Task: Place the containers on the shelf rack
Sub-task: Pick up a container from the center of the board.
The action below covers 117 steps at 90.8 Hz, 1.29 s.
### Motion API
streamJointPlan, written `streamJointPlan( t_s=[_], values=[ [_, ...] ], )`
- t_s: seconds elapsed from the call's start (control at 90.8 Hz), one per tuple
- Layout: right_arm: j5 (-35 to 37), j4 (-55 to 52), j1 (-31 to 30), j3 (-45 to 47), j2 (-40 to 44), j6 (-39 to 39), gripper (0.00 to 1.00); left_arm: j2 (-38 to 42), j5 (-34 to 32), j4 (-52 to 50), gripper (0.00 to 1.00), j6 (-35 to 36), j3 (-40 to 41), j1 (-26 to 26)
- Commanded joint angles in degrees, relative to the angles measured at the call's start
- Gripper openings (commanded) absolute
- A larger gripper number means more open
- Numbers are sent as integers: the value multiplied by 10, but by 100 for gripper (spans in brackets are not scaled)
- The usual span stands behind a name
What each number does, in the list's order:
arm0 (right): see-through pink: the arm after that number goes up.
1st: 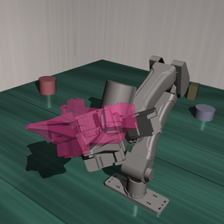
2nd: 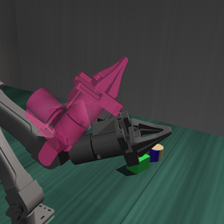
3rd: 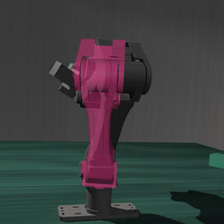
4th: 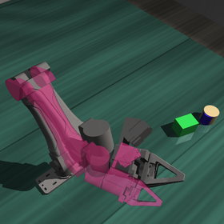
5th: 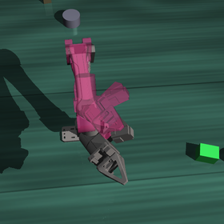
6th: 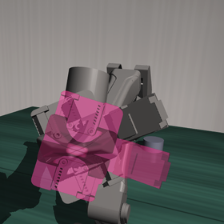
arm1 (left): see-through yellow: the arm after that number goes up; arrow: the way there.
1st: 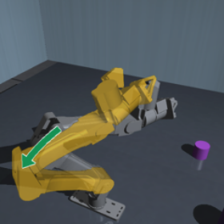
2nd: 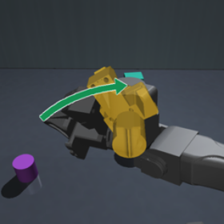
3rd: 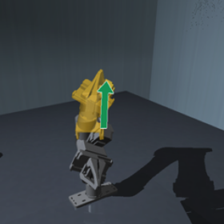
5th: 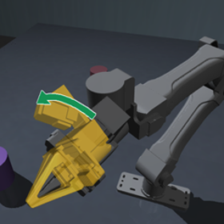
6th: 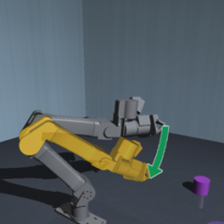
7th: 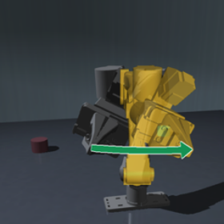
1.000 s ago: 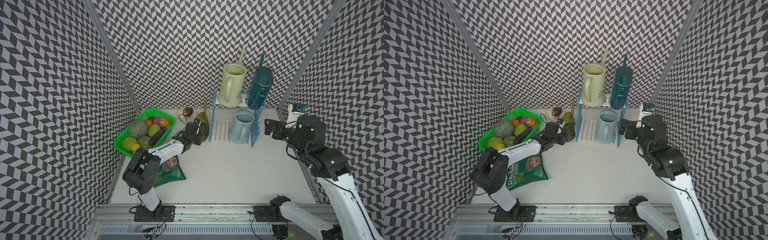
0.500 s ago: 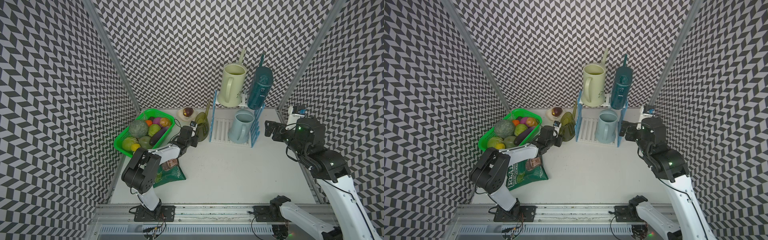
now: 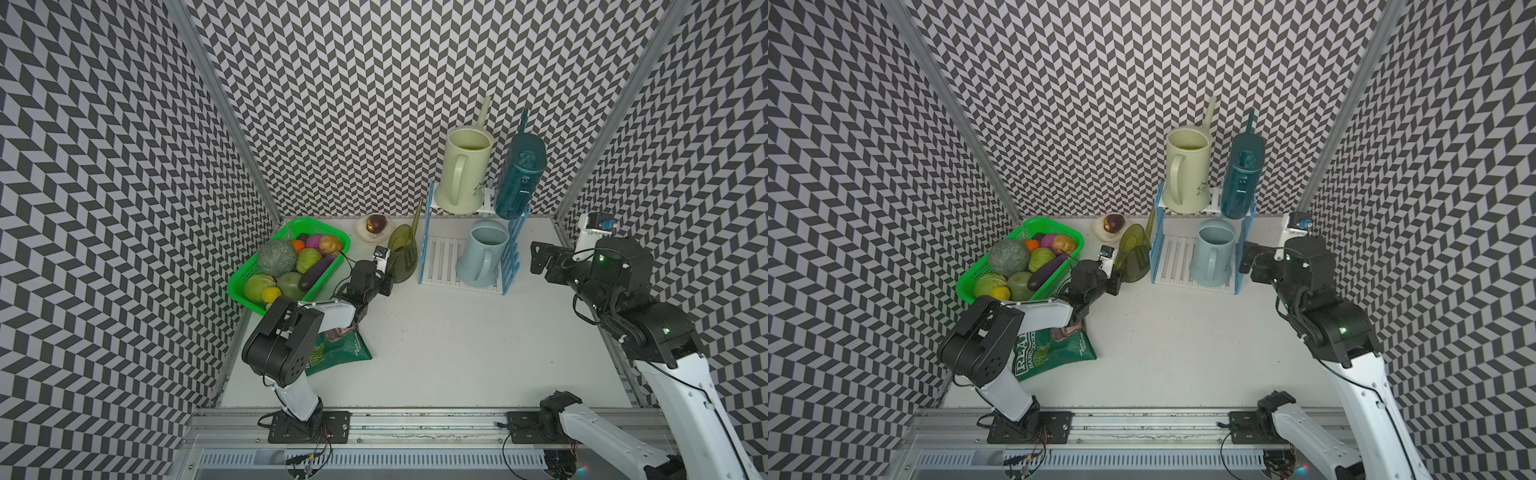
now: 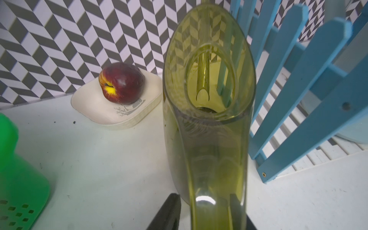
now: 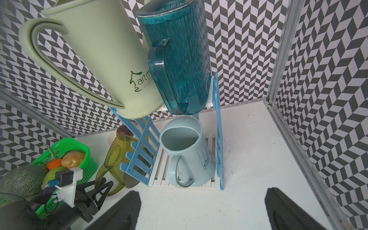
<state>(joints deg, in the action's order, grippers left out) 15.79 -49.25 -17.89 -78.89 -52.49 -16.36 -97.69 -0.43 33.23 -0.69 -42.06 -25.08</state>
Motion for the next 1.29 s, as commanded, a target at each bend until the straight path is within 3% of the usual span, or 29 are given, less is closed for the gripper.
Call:
streamJointPlan(
  t_s=[0.0,0.297,0.705,0.87,1.157,1.278],
  values=[
    [1,14,-2,4,9,-8,100,6,14,92,42,16,22,5],
    [-2,10,-2,7,14,-13,100,-10,25,168,41,29,36,11],
    [1,8,-2,17,26,-15,100,-50,44,147,41,31,-3,12],
    [1,8,-2,24,30,-14,100,-53,41,149,19,31,-7,13],
    [-2,12,-2,30,35,-14,100,-6,42,112,12,33,-1,24],
    [-6,16,-2,31,35,-11,100,39,45,44,10,32,-9,34]
  ],
)
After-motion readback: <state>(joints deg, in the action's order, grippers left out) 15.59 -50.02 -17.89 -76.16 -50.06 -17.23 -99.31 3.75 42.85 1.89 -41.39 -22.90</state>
